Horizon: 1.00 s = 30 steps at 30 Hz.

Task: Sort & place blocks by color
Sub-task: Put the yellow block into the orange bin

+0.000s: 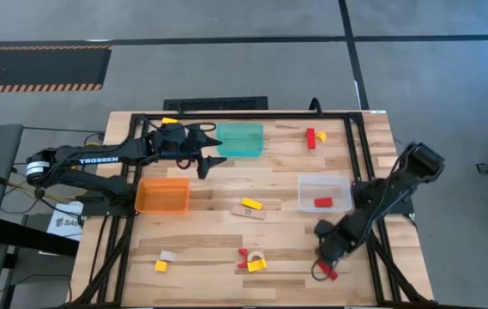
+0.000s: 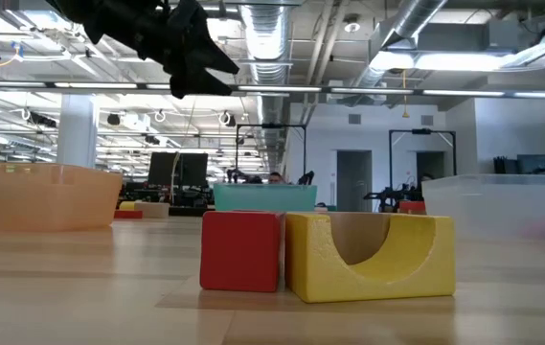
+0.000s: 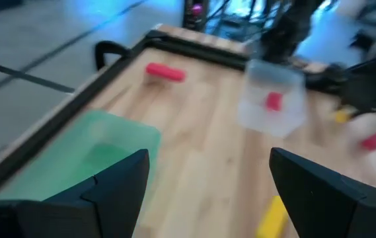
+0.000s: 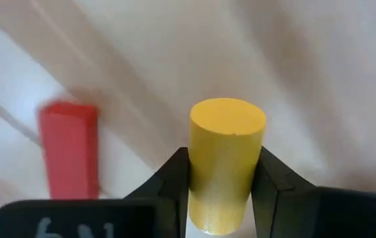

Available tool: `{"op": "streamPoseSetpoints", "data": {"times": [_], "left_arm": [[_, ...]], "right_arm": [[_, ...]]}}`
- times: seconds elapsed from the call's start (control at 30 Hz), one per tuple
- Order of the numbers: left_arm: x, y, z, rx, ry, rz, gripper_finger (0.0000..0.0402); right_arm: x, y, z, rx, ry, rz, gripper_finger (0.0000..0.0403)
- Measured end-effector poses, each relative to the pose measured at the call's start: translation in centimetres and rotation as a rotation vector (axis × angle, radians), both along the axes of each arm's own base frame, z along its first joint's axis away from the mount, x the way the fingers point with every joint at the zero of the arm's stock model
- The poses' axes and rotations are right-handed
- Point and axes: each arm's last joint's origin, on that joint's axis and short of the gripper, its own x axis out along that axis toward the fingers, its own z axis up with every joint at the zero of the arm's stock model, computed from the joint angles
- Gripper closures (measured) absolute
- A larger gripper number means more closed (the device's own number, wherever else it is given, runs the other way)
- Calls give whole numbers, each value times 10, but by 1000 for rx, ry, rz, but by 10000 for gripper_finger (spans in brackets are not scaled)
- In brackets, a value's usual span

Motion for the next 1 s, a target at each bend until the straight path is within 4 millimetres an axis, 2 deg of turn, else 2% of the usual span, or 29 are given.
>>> {"op": "streamPoseSetpoints", "data": {"times": [0.1, 0.2, 0.37, 0.47, 0.67, 0.8, 0.9, 1.0], "left_arm": [[2, -1, 5, -101, -73, -63, 100], [2, 1, 11, -156, -136, -113, 100], [2, 7, 16, -162, -197, -96, 100], [1, 11, 17, -239, -220, -45, 100], [-7, 25, 8, -577, -196, 208, 100], [-9, 28, 6, -698, -180, 177, 100], [-6, 23, 14, -613, -221, 29, 100], [0, 11, 25, -382, -283, -189, 106]], "right_arm": [[7, -19, 27, 49, -108, -14, 295], [17, -43, 63, 56, -330, -47, 295], [24, -90, 114, -80, -753, -99, 295], [27, -118, 135, -219, -948, -104, 295], [49, -161, 156, -456, -1176, 58, 295], [77, -186, 157, -483, -1313, 180, 295], [101, -207, 155, -424, -1489, 228, 295], [122, -228, 153, -288, -1697, 219, 295]]}}
